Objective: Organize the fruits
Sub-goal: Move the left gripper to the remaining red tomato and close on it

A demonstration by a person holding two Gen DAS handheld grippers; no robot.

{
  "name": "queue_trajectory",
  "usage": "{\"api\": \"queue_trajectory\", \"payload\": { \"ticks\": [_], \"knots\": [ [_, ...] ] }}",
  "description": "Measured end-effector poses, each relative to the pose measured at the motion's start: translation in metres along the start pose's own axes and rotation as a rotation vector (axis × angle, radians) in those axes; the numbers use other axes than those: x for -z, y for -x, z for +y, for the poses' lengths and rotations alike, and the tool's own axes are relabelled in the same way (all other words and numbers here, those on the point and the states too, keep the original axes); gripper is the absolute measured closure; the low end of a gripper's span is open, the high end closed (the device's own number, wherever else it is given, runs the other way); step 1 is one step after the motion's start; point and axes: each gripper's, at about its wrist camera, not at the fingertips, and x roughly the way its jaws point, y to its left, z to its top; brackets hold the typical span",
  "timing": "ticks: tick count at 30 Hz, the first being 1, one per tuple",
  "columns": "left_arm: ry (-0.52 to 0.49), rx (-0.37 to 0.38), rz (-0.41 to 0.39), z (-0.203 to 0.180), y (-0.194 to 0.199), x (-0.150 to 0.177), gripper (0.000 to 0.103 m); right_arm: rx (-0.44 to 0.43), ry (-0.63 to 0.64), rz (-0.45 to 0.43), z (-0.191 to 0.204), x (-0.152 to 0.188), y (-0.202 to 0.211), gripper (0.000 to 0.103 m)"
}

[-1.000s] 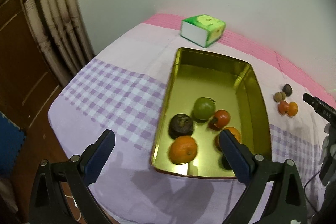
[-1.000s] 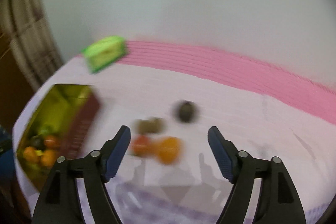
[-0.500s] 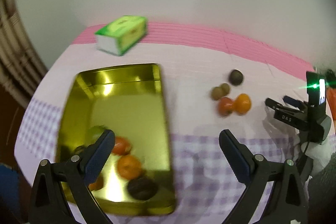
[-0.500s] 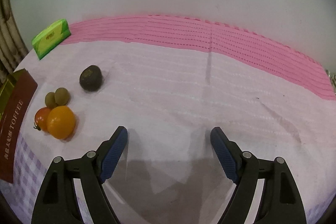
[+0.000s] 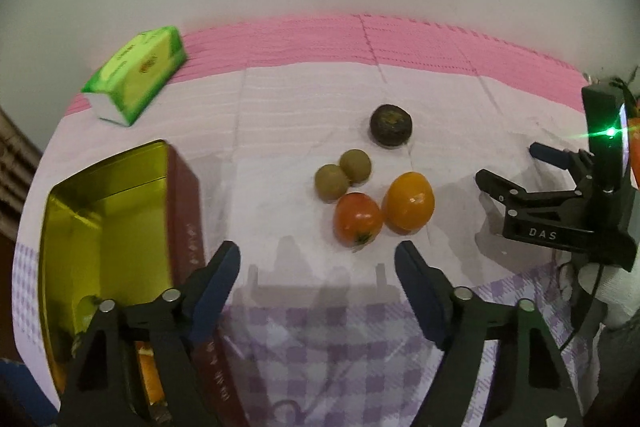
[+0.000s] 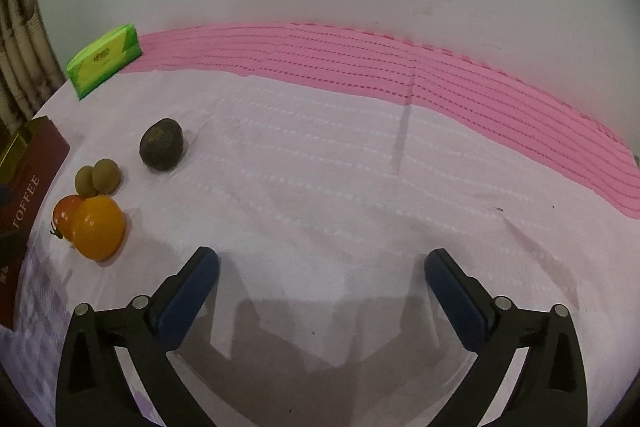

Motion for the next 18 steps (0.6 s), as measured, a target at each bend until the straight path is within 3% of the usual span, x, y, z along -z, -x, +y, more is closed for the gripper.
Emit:
{"api": "queue_trajectory", "payload": {
  "ticks": [7,14,18],
  "knots": [
    [-0.002,0.051,0.028,-0.004,-0.020,-0.007,0.045,-0.001,0.003,0.000,-0.002,0.000,0.000,0.000],
    [-0.018,0.078,0.034,-0.011,-0.032,-0.013,0.051,-0.001,0.003,0.001,-0.002,0.000,0.000,0.000],
    [-0.015,0.088,0.042,-0.012,-0.037,-0.015,0.064,0.000,0.001,0.004,-0.002,0.000,0.000,0.000]
  ]
}}
